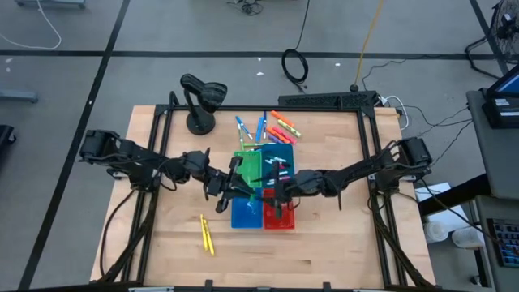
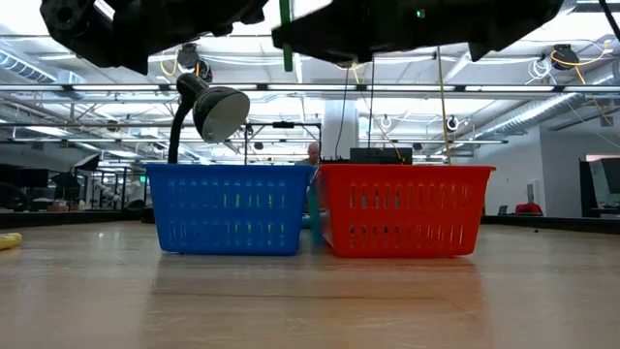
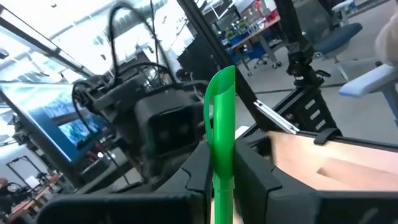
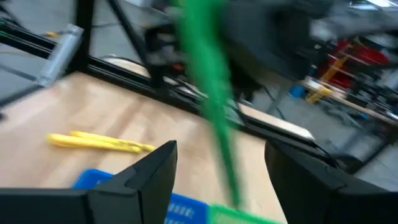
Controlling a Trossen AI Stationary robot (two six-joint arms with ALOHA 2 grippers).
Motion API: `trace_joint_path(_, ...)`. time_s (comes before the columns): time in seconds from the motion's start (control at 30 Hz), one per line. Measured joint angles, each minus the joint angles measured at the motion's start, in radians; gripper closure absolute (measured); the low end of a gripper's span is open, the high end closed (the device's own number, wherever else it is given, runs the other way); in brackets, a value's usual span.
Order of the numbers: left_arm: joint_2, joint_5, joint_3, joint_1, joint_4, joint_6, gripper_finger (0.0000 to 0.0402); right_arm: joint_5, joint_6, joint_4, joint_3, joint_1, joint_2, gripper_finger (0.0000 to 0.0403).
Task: Pick & Place Markers
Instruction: Put the green pen into the red bin
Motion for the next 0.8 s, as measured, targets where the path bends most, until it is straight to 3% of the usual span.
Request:
trace_joint_path(0.27,0.000,0.000,0.000,0.000,-0.027,-0.006,0.0355,-0.031,-0.024,-0.002,0.040,0.002,0.043,0.0214)
trace_joint_path(0.47,0.000,0.015,0.000,-0.003,-0.029,-0.032,0.0345,-0.134,-0.036,-0.002,0.040,-0.001,0.043,0.0305)
trace_joint_path(0.6,0.000,0.017,0.000,-0.004,-0.039,-0.039,0.0339,-0.148,-0.073,-0.004,0.039,-0.001,0.043,0.0382)
trace_joint_path(0.8,0.000,0.016,0.000,-0.005,-0.065,-0.098,0.0336,-0.150,-0.069,-0.028,0.037,-0.001,0.044,0.0384)
